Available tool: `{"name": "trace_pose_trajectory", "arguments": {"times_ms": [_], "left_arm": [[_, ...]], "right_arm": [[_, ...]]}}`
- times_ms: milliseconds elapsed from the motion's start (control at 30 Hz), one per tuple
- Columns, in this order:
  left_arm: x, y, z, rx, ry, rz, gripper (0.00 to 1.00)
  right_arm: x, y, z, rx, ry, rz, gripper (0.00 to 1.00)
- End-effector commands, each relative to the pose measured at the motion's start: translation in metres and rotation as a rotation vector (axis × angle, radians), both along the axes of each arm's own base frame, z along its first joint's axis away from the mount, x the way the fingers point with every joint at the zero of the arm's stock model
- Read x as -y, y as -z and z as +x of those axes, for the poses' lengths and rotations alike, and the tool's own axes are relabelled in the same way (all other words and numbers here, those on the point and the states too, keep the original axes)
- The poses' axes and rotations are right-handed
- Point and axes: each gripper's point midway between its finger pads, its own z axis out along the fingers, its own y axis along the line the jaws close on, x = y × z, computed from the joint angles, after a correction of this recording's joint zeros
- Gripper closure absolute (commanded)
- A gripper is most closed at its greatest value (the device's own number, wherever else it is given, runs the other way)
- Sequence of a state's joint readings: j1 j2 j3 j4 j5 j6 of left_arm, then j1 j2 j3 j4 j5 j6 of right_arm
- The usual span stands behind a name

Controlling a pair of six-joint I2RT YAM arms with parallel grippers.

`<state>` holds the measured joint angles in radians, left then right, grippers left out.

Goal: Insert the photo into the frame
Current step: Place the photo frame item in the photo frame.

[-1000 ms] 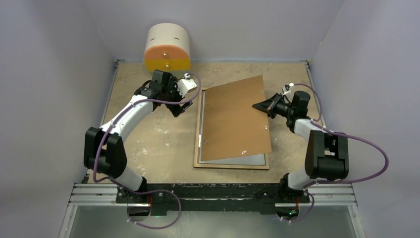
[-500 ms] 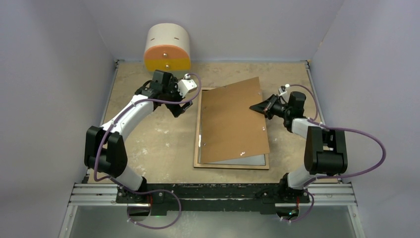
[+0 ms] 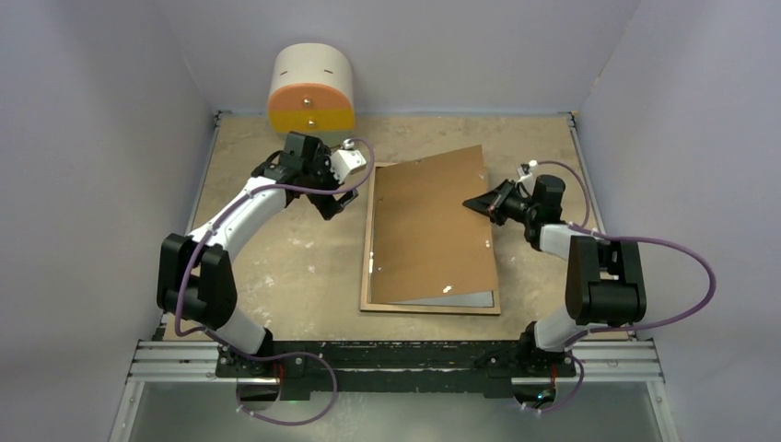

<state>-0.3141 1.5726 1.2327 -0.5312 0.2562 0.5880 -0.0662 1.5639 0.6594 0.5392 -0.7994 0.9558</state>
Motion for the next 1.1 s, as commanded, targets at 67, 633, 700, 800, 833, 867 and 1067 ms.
{"name": "trace_pose_trajectory", "arguments": {"times_ms": [67, 633, 700, 800, 833, 867, 1067], "left_arm": [[0.0, 0.006, -0.002, -0.003, 0.01, -0.008, 0.0], [-0.003, 0.006, -0.009, -0.002, 0.014, -0.001, 0.0], [-0.004, 0.006, -0.01, -0.002, 0.014, -0.001, 0.0], [-0.004, 0.007, -0.011, -0.003, 0.015, -0.001, 0.0], [-0.004, 0.008, -0.012, -0.004, 0.015, 0.0, 0.0], [-0.004, 0.008, -0.012, -0.004, 0.014, 0.0, 0.0], [-0.005, 0.007, -0.013, 0.0, 0.014, 0.003, 0.0]], "right_arm": [[0.0, -0.008, 0.002, 0.087, 0.027, -0.027, 1.0], [-0.018, 0.033, -0.006, -0.029, -0.001, -0.287, 0.66], [-0.014, 0.035, -0.007, -0.045, 0.023, -0.347, 0.5], [-0.01, 0.033, -0.007, -0.051, 0.038, -0.421, 0.18], [-0.009, 0.034, -0.007, -0.057, 0.04, -0.434, 0.12], [-0.01, 0.032, -0.007, -0.052, 0.037, -0.44, 0.06], [-0.019, 0.035, -0.009, -0.063, 0.001, -0.487, 0.01]]}}
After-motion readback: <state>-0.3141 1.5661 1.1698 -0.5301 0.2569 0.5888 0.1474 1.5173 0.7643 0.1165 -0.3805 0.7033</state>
